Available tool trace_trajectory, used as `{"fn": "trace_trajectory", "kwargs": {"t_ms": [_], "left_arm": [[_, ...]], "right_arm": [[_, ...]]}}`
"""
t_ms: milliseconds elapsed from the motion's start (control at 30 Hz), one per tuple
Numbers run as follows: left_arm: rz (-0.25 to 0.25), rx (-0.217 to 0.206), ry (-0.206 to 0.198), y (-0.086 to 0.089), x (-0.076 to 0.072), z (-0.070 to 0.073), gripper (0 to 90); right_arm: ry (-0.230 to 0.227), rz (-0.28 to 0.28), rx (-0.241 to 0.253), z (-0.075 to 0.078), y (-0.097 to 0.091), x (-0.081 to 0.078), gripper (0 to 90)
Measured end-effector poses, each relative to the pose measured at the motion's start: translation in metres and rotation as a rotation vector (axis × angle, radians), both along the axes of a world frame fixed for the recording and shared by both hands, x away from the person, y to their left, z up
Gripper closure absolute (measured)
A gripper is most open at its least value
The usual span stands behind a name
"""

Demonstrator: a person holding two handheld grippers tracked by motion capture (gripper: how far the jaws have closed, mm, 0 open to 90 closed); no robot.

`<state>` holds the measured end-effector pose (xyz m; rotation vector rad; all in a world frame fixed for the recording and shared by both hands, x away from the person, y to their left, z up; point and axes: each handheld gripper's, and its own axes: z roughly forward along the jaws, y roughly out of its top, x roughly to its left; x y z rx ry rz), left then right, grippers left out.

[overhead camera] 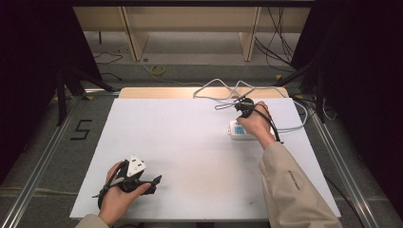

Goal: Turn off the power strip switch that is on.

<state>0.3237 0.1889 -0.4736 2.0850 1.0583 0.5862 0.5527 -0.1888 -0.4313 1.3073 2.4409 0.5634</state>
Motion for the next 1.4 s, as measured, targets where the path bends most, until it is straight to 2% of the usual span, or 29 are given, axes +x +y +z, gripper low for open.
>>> {"fn": "trace_trajectory", "kwargs": {"t_ms": [300,733,1100,1400], "left_arm": [[-0.001,0.000,0.000,-0.0001,0.0001,0.0000,16.5],[-0.002,0.000,0.000,0.0000,0.0001,0.0001,16.5],[-0.003,0.000,0.000,-0.0001,0.0000,0.0001,16.5],[-0.003,-0.001,0.000,-0.0003,0.0002,0.0000,16.5]], "right_arm": [[-0.008,-0.002,0.001,0.0013,0.0031,0.0039,90.0],[0.011,-0.001,-0.024,-0.0035,0.0074,0.0060,90.0],[0.008,-0.015,-0.050,-0.0045,0.0048,0.0070,90.0],[0.014,-0.017,-0.050,-0.0044,0.0038,0.0077,90.0]]}}
